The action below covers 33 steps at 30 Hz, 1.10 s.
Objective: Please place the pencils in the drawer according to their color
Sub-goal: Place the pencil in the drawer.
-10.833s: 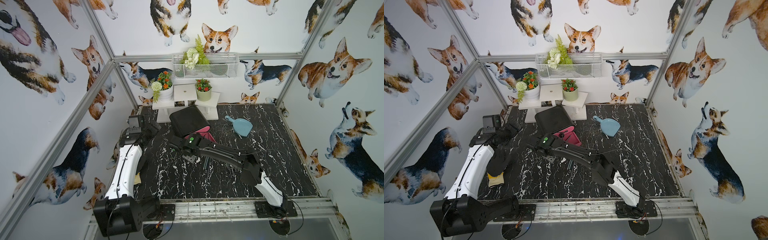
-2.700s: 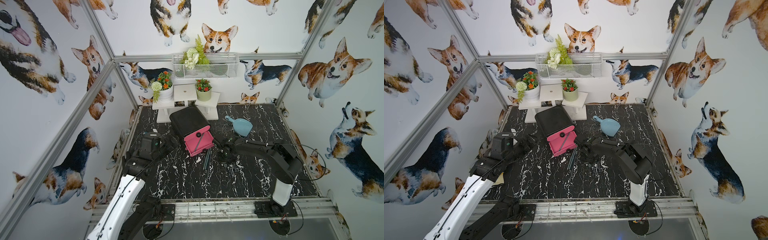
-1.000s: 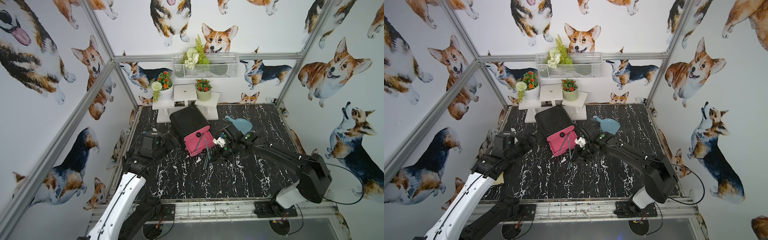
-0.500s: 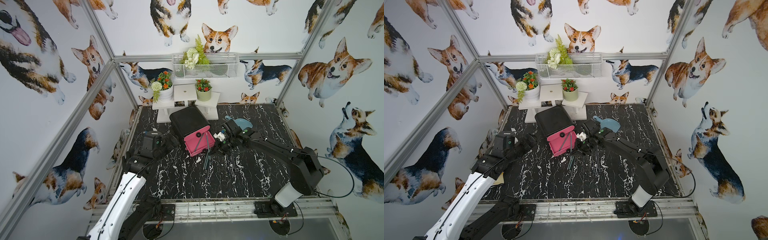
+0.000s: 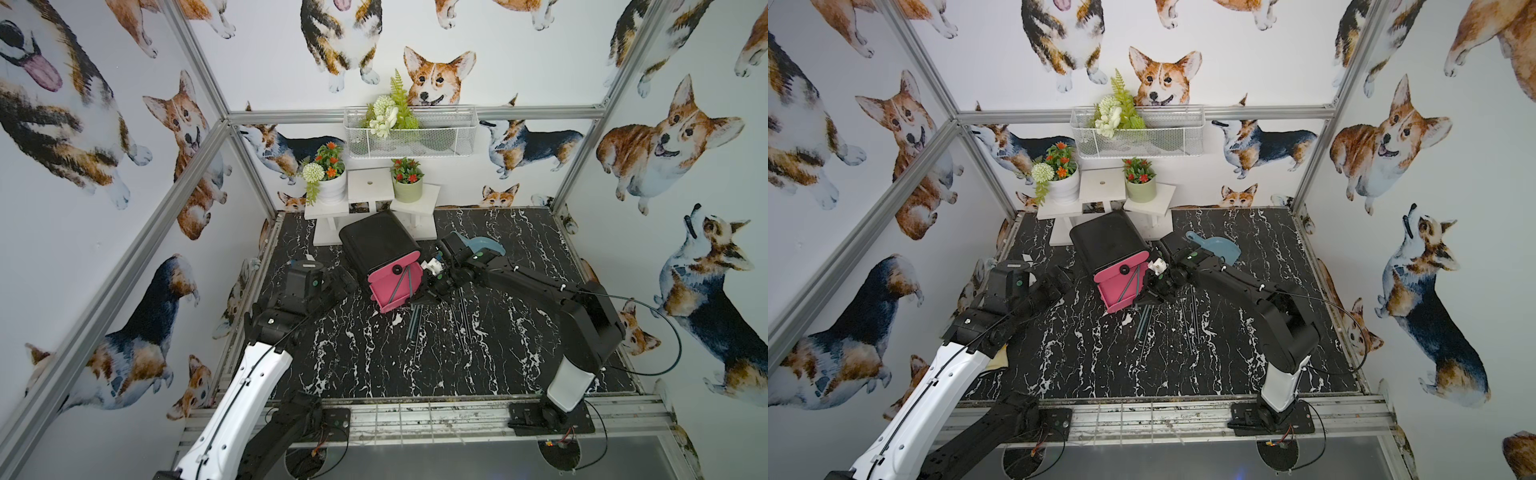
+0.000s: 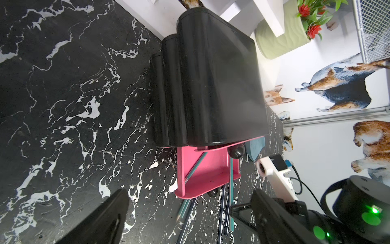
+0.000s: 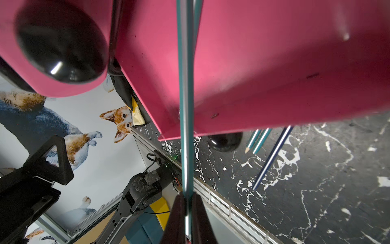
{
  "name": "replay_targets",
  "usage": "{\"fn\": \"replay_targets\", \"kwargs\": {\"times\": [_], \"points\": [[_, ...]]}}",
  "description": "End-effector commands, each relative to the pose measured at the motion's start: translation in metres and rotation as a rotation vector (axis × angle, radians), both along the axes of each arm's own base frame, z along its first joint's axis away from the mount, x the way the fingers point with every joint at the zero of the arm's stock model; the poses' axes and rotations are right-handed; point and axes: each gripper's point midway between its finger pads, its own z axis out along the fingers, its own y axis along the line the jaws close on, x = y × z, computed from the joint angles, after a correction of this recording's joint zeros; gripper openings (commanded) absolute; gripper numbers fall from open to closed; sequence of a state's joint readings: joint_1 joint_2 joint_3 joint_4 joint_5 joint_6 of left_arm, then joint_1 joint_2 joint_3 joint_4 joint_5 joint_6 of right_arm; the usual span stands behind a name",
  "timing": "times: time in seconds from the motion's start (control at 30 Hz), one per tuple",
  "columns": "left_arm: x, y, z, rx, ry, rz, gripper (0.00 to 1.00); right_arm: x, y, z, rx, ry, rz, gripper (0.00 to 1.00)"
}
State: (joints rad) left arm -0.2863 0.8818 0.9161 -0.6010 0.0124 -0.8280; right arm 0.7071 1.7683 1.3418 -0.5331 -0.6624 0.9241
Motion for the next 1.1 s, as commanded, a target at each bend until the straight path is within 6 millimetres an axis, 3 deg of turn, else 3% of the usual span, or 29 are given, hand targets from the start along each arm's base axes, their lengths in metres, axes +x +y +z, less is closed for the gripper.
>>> {"fn": "replay_targets", "kwargs": {"times": [0.0, 0.5, 0.83, 1.07], "points": [[0.003, -0.001, 0.007, 0.011, -0.028, -0.015, 0.96, 0.011, 0.01, 0.004, 0.032, -0.018, -0.025, 0.0], [0.003, -0.001, 0.004, 0.018, -0.023, -0.025, 0.96, 0.04, 0.029, 0.002, 0.034, -0.037, -0.074, 0.01], [0.004, -0.003, 0.001, 0.02, -0.017, -0.031, 0.96, 0.047, 0.048, 0.008, 0.067, -0.056, -0.072, 0.22], [0.003, -0.004, -0.002, 0.02, -0.004, -0.04, 0.96, 0.041, 0.053, 0.019, 0.086, -0.082, -0.051, 0.26]]}}
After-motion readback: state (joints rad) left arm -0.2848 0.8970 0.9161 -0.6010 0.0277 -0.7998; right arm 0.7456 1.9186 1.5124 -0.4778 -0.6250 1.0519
